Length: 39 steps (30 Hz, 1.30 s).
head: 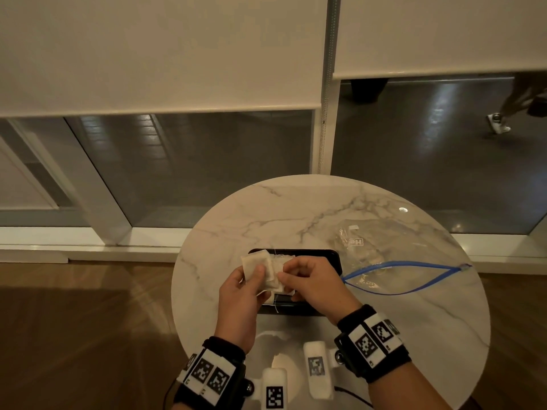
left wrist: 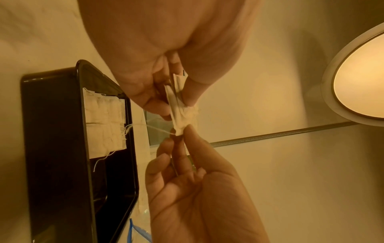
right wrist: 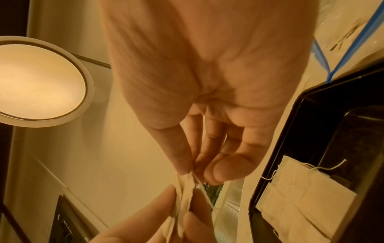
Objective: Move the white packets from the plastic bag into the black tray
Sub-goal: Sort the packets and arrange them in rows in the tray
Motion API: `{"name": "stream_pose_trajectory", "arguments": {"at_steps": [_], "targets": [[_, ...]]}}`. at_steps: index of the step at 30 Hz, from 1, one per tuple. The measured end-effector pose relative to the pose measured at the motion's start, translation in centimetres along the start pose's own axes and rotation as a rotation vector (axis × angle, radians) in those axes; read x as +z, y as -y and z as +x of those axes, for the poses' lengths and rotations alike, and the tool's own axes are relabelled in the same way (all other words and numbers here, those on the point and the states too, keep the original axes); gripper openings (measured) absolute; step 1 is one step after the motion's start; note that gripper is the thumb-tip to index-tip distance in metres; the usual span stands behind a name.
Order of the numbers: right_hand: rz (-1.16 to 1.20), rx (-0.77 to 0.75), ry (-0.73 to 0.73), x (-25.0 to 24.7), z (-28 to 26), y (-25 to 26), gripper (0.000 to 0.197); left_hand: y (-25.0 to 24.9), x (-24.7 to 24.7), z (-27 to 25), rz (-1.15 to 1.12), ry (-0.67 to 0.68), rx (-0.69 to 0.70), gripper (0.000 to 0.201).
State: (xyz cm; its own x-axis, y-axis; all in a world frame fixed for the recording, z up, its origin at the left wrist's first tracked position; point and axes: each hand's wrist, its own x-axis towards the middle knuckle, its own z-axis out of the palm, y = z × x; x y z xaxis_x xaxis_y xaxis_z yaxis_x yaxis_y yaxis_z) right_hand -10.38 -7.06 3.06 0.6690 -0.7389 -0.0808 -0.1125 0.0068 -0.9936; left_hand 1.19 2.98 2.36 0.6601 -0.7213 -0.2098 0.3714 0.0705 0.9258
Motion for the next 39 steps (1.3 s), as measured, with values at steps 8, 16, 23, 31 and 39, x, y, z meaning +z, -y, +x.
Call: {"name": "stream_pose_trajectory", "arguments": {"at_steps": [8, 16, 23, 31, 39], "targets": [[0.058, 0.015, -0.095, 0.3, 0.1, 0.2, 0.007, -0.2, 0.0, -0.1, -0.081, -0.002, -0.009, 0.022], [-0.019, -0.030, -0.161, -0.5, 0.5, -0.3, 0.003, 0.2, -0.4, 0.2, -0.081, -0.068, -0.032, 0.020], [-0.094, 0.014, -0.215, -1.8, 1.7, -1.1, 0.005, 0.5, -2.0, 0.6, -0.095, -0.162, -0.046, 0.018], [-0.247, 0.017, -0.231, -2.1, 4.9, -1.4, 0.004, 0.3, -3.3, 1.1, -0.107, -0.264, -0.051, 0.015], [-0.599, 0.125, -0.138, -1.0, 6.9, -4.3, 0.004, 1.9, -3.6, 0.6, 0.052, -0.200, -0.169, 0.017]]}}
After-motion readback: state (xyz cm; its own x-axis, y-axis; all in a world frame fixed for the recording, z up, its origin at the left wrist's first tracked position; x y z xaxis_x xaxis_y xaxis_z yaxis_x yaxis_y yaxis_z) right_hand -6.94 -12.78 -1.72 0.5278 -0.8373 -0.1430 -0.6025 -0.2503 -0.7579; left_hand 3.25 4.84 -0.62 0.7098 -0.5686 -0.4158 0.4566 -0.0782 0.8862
